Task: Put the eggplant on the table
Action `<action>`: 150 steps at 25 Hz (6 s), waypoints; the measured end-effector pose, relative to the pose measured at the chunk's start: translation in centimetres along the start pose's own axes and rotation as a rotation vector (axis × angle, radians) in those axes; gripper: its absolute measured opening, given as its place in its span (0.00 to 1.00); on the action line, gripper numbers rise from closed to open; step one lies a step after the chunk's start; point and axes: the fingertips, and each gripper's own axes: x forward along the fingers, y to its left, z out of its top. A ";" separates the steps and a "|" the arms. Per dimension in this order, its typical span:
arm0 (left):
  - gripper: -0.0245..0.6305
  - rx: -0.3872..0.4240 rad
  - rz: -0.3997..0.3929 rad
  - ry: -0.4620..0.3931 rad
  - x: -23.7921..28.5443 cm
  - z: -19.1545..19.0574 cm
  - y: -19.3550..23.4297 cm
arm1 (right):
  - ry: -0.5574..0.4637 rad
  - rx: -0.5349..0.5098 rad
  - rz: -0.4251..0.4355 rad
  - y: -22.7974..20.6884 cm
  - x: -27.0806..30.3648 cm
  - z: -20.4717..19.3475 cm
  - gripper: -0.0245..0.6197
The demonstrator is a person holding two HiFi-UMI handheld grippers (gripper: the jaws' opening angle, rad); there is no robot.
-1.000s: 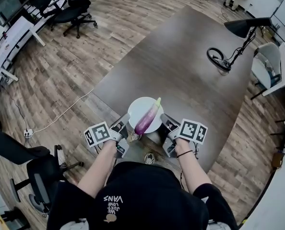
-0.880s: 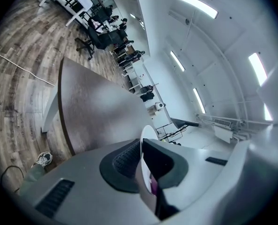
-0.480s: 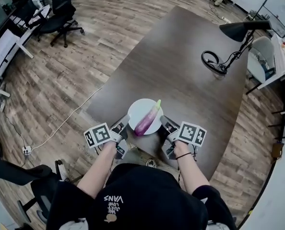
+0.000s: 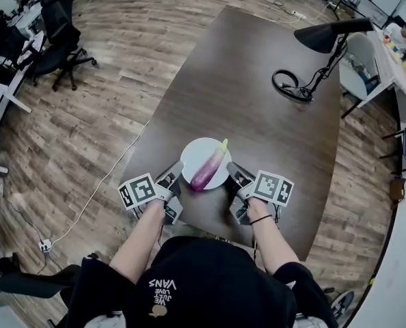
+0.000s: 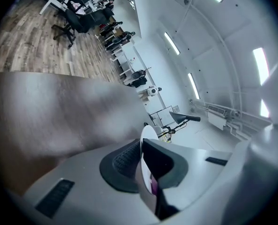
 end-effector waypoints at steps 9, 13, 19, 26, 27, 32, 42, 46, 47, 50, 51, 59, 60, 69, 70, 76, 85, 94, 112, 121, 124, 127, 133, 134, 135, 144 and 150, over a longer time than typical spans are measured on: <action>0.08 0.041 -0.046 0.117 4.3 2.5 -0.6 | -0.111 0.048 -0.049 -0.8 0.9 3.0 0.09; 0.08 0.062 -0.076 0.184 6.3 2.7 -0.9 | -0.177 0.074 -0.082 -1.7 0.6 3.8 0.09; 0.08 0.080 -0.113 0.272 9.0 2.0 -1.7 | -0.244 0.111 -0.138 -3.2 -0.8 4.6 0.09; 0.08 0.094 -0.126 0.330 11.6 0.7 -2.4 | -0.290 0.151 -0.177 -5.0 -2.4 5.4 0.09; 0.08 0.097 -0.125 0.335 12.0 0.5 -2.5 | -0.294 0.155 -0.182 -5.3 -2.6 5.6 0.09; 0.08 0.112 -0.122 0.358 14.1 -0.3 -2.7 | -0.307 0.157 -0.201 -6.8 -3.2 7.0 0.09; 0.08 0.121 -0.106 0.391 18.0 -1.5 -2.7 | -0.305 0.170 -0.227 -9.7 -3.7 9.4 0.09; 0.08 0.132 -0.097 0.403 19.8 -2.1 -2.7 | -0.296 0.172 -0.242 -11.4 -3.7 10.4 0.09; 0.08 0.135 -0.095 0.407 20.2 -2.3 -2.6 | -0.294 0.173 -0.245 -11.8 -3.8 10.6 0.09; 0.08 0.140 -0.084 0.422 21.5 -3.0 -2.4 | -0.288 0.179 -0.255 -13.2 -3.9 11.2 0.09; 0.08 0.141 -0.080 0.425 21.9 -3.2 -2.2 | -0.286 0.181 -0.259 -13.7 -3.9 11.4 0.09; 0.08 0.147 -0.031 0.444 24.6 -5.0 -1.2 | -0.268 0.182 -0.294 -16.8 -4.1 12.3 0.09; 0.08 0.148 -0.027 0.447 24.8 -5.1 -1.1 | -0.266 0.187 -0.297 -17.1 -4.1 12.3 0.09; 0.08 0.187 0.008 0.495 25.9 -6.0 -0.4 | -0.244 0.202 -0.320 -18.6 -4.0 12.3 0.09; 0.08 0.193 0.014 0.502 25.9 -6.1 -0.3 | -0.239 0.202 -0.325 -18.7 -4.0 12.2 0.09; 0.08 0.212 0.035 0.521 26.1 -6.4 0.1 | -0.221 0.197 -0.342 -19.2 -3.8 12.2 0.09; 0.08 0.227 0.071 0.551 26.4 -6.6 0.6 | -0.203 0.200 -0.358 -19.8 -3.5 12.0 0.09; 0.08 0.217 0.106 0.579 26.6 -6.7 1.1 | -0.189 0.199 -0.374 -19.9 -3.2 12.0 0.09; 0.12 0.277 0.143 0.612 26.4 -6.9 1.2 | -0.152 0.173 -0.411 -19.9 -3.2 11.6 0.10; 0.17 0.297 0.132 0.599 25.8 -6.9 1.0 | -0.134 0.095 -0.444 -19.2 -3.6 11.7 0.23; 0.17 0.316 0.127 0.584 25.7 -6.5 0.6 | -0.133 0.068 -0.445 -18.8 -3.9 11.9 0.23; 0.17 0.344 0.115 0.541 25.5 -5.7 0.0 | -0.141 0.045 -0.418 -17.9 -4.2 12.1 0.23; 0.17 0.433 -0.001 0.453 25.0 -3.8 -3.6 | -0.184 -0.063 -0.413 -15.5 -5.0 13.5 0.23; 0.17 0.455 -0.022 0.444 24.7 -3.6 -4.3 | -0.192 -0.080 -0.413 -14.9 -5.2 13.6 0.22; 0.16 0.472 -0.042 0.437 24.5 -3.5 -4.9 | -0.201 -0.101 -0.417 -14.4 -5.4 13.7 0.20; 0.10 0.652 -0.181 0.366 21.0 -2.7 -10.1 | -0.312 -0.236 -0.434 -9.6 -7.9 13.8 0.10; 0.07 0.712 -0.248 0.327 18.3 -2.5 -12.4 | -0.372 -0.330 -0.443 -6.4 -9.6 12.9 0.07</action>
